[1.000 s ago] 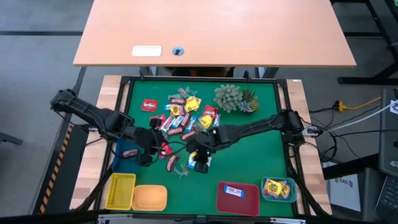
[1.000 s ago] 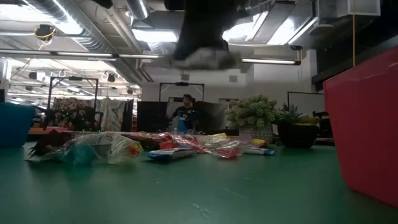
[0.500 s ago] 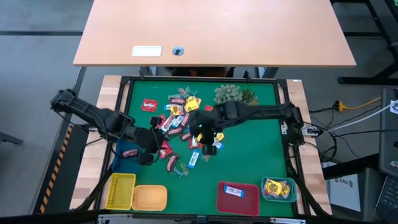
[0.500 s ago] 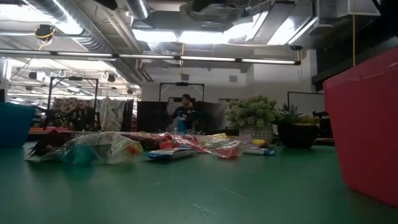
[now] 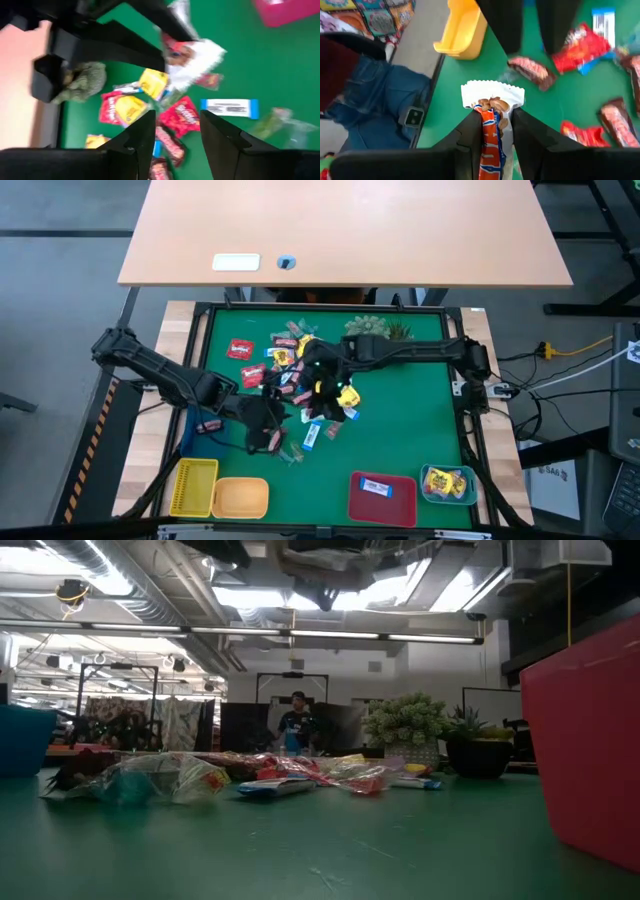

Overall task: Sort candy
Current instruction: Put the white chocolate into the blue bin

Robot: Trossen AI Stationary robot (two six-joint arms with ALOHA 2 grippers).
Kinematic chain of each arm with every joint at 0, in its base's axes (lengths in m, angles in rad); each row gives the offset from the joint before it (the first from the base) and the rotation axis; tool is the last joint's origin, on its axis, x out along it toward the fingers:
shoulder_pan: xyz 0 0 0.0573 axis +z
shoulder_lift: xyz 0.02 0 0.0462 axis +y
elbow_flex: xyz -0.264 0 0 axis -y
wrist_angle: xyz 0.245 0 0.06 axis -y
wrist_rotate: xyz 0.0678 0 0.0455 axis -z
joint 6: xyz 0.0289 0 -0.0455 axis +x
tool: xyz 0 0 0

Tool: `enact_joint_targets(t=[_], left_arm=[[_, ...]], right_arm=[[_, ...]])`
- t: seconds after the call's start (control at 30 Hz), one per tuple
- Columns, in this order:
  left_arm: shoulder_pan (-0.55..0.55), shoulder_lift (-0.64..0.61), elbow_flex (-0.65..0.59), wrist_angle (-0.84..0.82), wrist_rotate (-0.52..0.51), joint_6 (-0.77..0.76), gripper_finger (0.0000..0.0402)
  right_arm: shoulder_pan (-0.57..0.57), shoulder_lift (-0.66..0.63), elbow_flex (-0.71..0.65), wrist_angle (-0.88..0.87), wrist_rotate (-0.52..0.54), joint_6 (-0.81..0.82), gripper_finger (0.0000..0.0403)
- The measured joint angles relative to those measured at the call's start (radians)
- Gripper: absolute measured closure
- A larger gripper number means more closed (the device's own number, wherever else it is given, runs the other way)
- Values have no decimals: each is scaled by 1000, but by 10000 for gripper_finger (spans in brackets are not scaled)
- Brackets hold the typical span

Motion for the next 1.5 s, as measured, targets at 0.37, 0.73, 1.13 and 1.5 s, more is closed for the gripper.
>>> enact_joint_targets(t=[0.37, 0.73, 1.13, 1.5], left_arm=[[-12, 9, 0, 73, -15, 28, 260], [-34, 9, 0, 75, 9, 160, 260], [-32, 7, 0, 111, 15, 209, 261], [-31, 8, 0, 119, 9, 210, 261]], right_arm=[[1, 0, -47, 137, 53, 82, 311], [1, 0, -47, 180, 38, 89, 311], [1, 1, -48, 242, -7, 135, 311], [2, 1, -47, 306, -2, 223, 311]])
